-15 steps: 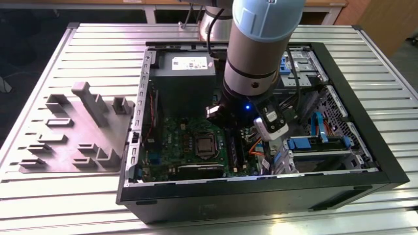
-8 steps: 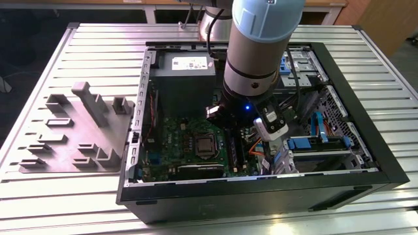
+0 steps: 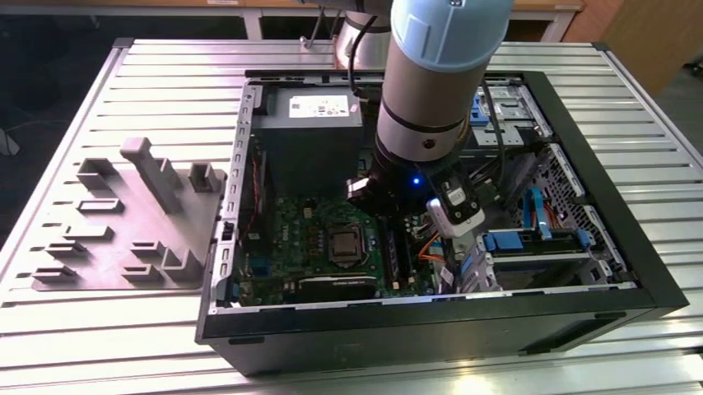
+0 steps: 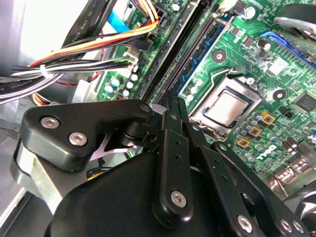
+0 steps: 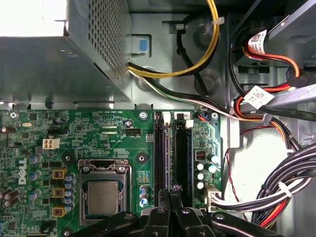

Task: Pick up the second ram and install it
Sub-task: 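Insert the second ram into the second slot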

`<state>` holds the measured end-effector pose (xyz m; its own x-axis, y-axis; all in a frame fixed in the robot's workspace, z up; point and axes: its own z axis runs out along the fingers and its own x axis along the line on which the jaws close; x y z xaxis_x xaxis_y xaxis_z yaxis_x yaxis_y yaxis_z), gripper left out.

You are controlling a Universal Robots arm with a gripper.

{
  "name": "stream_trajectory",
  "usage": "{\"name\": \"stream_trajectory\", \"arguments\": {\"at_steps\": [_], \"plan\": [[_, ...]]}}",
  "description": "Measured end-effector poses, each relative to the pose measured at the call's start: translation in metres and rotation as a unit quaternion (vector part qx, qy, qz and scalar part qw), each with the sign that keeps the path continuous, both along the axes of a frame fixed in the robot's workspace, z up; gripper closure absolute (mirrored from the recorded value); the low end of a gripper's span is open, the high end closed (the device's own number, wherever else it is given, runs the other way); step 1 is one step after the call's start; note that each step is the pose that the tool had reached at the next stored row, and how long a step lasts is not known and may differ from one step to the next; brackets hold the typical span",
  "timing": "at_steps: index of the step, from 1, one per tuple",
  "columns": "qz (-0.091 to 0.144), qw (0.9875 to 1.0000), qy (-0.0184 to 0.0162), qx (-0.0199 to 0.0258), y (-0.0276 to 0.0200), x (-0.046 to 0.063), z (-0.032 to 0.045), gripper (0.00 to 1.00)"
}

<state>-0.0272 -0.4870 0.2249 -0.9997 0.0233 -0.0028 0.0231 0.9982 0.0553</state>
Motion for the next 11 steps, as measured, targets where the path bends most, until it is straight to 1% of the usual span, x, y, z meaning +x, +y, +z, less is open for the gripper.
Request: {"name": "stream_trajectory", "arguments": {"at_steps": [7,11], "plan": [[0.0,1.0,0.0,0.0001,0.0,0.0,-0.0044,0.89],[0.0,1.0,0.0,-0.0001,0.0,0.0,-0.0048,0.89]]}}
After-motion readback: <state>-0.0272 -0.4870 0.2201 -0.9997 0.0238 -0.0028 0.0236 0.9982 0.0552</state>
